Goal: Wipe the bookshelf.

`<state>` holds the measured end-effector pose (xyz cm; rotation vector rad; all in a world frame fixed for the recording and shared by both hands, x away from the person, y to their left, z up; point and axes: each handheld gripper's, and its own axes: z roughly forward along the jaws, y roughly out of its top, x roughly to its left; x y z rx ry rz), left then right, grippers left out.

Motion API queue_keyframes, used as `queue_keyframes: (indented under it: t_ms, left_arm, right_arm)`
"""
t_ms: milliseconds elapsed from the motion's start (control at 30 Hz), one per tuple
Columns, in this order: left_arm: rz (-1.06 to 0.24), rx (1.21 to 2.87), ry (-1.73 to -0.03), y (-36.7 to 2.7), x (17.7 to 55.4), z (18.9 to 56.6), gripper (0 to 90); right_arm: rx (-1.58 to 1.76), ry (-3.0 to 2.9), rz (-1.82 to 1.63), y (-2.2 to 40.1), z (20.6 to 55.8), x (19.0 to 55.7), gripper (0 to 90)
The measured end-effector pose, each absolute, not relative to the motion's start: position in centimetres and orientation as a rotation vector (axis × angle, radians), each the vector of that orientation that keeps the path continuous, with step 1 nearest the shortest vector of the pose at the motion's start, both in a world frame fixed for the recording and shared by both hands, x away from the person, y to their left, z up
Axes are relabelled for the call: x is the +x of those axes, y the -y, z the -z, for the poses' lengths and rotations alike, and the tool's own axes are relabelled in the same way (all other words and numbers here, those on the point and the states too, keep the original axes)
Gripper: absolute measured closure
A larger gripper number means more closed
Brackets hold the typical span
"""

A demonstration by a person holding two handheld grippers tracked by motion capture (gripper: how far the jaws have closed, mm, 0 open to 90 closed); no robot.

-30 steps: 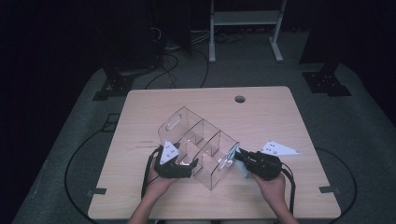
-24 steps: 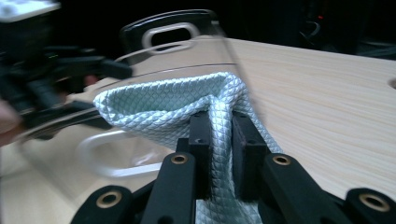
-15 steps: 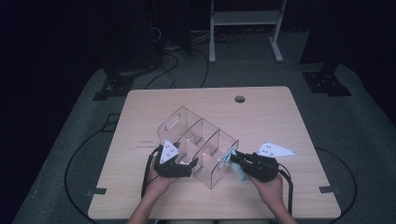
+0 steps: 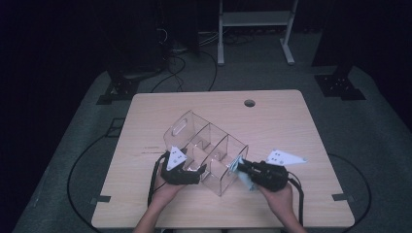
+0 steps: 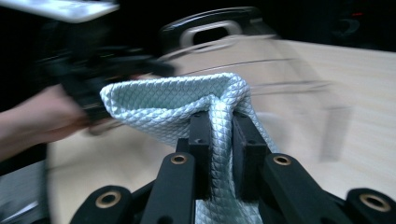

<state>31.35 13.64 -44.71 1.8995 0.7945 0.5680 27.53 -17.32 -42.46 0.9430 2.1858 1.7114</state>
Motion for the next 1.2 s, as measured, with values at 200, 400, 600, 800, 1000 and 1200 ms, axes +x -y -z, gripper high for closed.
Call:
queue_keyframes:
  t_ms: [200, 400, 600, 800, 1000, 1200]
  left_arm:
    - [-0.571, 1.898, -0.806, -13.7, 31.3, 44.7, 7.5]
    - [-0.582, 1.896, -0.818, -13.7, 31.4, 44.7, 6.9]
    - [-0.569, 1.902, -0.812, -14.2, 31.5, 44.6, 7.8]
    - [-0.581, 1.89, -0.832, -14.0, 31.5, 44.6, 7.7]
    - [-0.577, 1.891, -0.862, -14.2, 31.7, 44.5, 7.4]
    - [-0.573, 1.883, -0.857, -14.4, 31.7, 44.5, 8.1]
  right_arm:
    - [0.96, -2.16, -1.675, 17.7, 42.3, 28.3, 79.6]
    - [0.948, -2.155, -1.685, 16.9, 42.4, 27.5, 79.5]
    - [0.739, -2.286, -1.631, 14.0, 42.5, 25.4, 79.5]
    - [0.914, -2.182, -1.632, 16.5, 42.6, 27.6, 79.6]
    - [0.823, -2.27, -1.659, 14.3, 43.3, 25.9, 79.5]
    - [0.798, -2.308, -1.644, 14.2, 43.6, 26.4, 79.9]
